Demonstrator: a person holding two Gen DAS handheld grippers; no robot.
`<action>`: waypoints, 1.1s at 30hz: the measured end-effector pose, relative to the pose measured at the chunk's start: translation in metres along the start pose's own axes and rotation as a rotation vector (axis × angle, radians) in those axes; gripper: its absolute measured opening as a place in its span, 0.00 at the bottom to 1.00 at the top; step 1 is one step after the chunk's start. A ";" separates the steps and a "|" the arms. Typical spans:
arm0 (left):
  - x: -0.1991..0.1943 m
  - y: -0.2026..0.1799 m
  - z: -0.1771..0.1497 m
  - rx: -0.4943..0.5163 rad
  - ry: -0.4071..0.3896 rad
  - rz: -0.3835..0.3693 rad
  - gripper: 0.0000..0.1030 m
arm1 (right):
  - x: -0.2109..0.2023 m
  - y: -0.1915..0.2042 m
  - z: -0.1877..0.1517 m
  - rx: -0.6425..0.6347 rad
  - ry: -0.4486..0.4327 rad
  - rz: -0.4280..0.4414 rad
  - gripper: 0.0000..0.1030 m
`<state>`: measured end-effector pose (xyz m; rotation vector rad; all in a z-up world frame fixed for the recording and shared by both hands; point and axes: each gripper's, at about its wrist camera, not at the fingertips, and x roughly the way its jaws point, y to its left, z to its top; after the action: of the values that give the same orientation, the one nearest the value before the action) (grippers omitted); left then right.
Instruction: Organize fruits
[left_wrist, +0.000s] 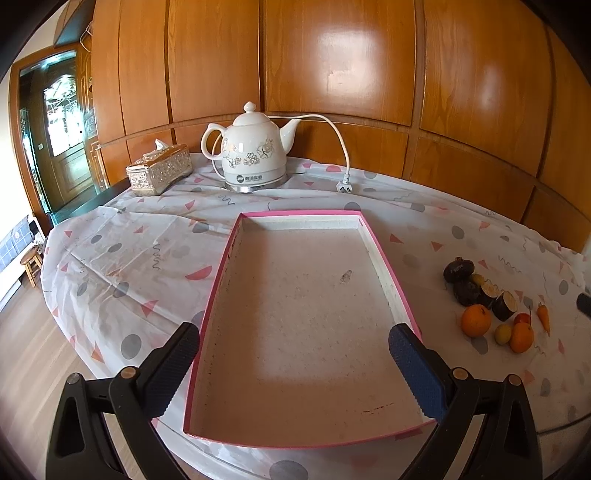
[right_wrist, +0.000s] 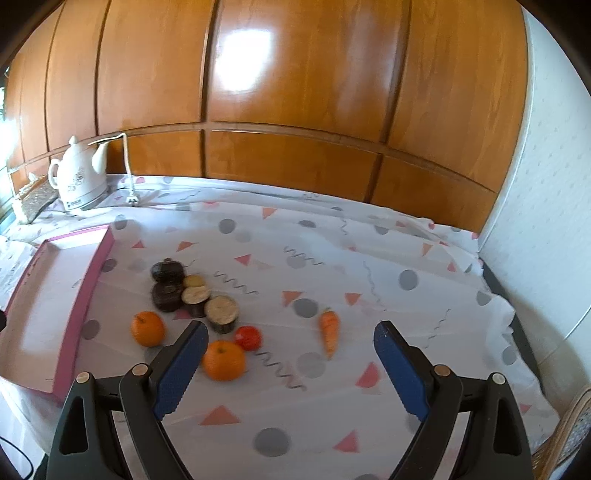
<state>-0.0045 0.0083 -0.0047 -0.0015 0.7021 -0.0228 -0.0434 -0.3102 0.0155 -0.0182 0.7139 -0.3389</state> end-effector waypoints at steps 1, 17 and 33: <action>0.000 0.000 0.000 0.001 0.002 -0.001 1.00 | 0.000 -0.004 0.000 0.004 0.002 -0.006 0.90; 0.001 -0.008 -0.002 0.024 0.015 -0.006 1.00 | 0.011 -0.080 0.014 0.115 -0.002 -0.105 0.90; 0.005 -0.021 -0.003 0.058 0.038 -0.034 1.00 | 0.034 -0.147 0.024 0.211 0.027 -0.222 0.90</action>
<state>-0.0029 -0.0132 -0.0096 0.0431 0.7389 -0.0764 -0.0481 -0.4618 0.0308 0.1079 0.7010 -0.6273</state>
